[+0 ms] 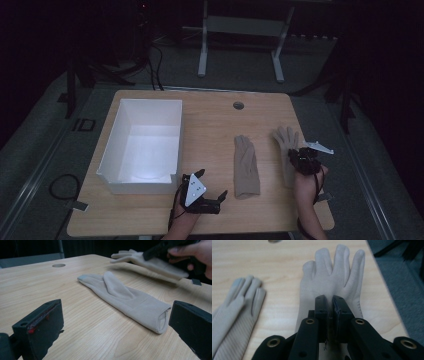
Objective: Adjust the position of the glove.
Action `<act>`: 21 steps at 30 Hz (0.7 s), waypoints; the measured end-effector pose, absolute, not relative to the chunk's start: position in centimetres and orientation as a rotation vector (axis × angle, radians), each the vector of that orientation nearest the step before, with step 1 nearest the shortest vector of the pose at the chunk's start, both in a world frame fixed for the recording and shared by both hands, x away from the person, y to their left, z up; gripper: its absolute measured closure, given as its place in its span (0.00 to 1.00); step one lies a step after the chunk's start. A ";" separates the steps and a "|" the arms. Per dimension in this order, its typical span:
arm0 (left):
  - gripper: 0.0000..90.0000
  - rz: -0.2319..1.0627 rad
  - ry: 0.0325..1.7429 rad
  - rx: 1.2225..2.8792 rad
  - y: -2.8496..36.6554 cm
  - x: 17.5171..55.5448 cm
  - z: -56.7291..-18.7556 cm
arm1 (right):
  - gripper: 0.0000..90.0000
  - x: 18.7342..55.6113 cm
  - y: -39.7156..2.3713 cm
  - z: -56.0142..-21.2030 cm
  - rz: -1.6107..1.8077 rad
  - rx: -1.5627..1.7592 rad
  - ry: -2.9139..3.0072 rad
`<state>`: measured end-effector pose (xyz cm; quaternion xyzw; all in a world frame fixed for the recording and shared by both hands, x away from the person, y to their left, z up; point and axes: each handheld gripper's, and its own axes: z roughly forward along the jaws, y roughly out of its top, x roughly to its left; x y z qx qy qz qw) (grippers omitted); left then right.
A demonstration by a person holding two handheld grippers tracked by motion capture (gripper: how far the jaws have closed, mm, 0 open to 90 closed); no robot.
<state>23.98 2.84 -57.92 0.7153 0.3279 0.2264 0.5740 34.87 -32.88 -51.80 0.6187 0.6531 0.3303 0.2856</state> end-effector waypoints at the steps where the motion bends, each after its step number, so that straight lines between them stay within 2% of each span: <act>1: 0.00 0.530 0.768 1.676 2.8 24.0 -57.9 | 0.92 34.9 -32.8 -52.2 0.875 1.657 1.755; 9: 0.00 0.527 0.768 1.674 2.8 24.0 -57.9 | 0.81 35.4 -32.7 -55.4 0.827 1.692 1.818; 17: 0.00 0.526 0.768 1.675 2.8 24.0 -57.9 | 0.65 35.5 -32.9 -54.4 0.873 1.657 1.860; 21: 0.00 0.527 0.767 1.676 2.8 24.0 -57.9 | 0.63 36.0 -32.9 -53.4 0.897 1.586 1.915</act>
